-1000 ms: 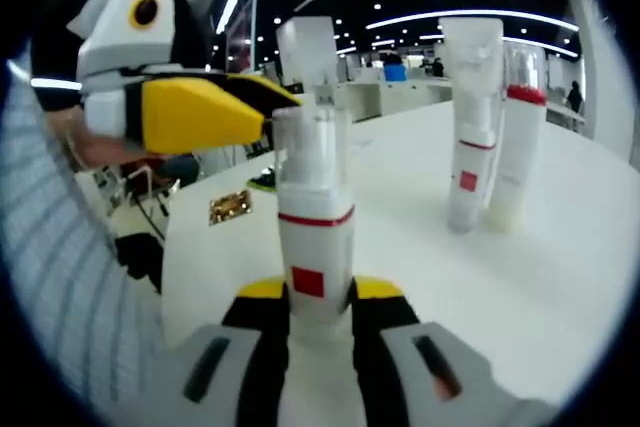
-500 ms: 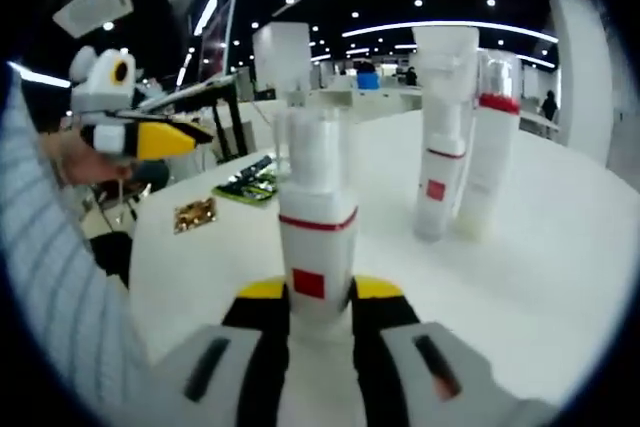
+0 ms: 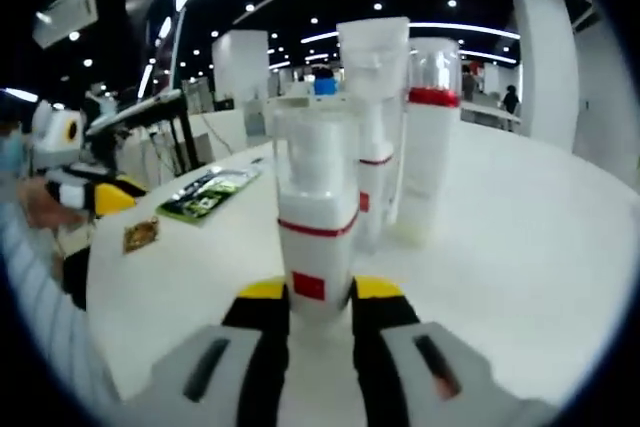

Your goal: Arrange the skincare products in the storage area until every visible bottle or jar stands upright without overlapping.

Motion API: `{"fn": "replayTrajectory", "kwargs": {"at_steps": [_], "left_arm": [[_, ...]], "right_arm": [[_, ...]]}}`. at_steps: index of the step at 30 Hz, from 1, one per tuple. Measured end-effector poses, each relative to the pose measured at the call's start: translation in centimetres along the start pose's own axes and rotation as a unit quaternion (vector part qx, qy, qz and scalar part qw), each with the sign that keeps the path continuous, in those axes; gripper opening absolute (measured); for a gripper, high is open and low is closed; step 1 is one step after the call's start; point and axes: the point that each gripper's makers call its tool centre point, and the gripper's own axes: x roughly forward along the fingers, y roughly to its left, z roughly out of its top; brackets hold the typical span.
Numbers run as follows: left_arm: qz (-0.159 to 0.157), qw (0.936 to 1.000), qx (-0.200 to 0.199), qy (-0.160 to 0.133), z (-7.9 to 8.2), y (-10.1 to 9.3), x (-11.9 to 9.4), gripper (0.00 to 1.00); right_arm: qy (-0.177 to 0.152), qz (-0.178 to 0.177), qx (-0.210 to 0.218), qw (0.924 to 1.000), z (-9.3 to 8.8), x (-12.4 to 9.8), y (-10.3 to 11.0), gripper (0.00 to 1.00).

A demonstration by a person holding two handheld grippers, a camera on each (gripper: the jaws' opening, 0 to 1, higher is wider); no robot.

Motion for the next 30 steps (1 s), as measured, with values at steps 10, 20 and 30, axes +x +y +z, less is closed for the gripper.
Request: {"fn": "replayTrajectory", "kwargs": {"at_steps": [10,20,30], "left_arm": [[0.013,0.9996,-0.021,0.011,-0.5,0.8,0.2,0.24],[0.013,0.9996,-0.020,0.017,-0.7,0.6,0.4,0.24],[0.017,0.9993,-0.029,0.013,-0.9,0.5,0.4,0.24]], "right_arm": [[-0.007,-0.062,0.010,0.9980,0.7,1.1,-3.2,0.22],[0.001,-0.071,0.002,0.9975,1.1,1.9,-4.1,0.22],[0.039,-0.050,0.009,0.9979,-0.9,1.2,-4.1,0.25]]}}
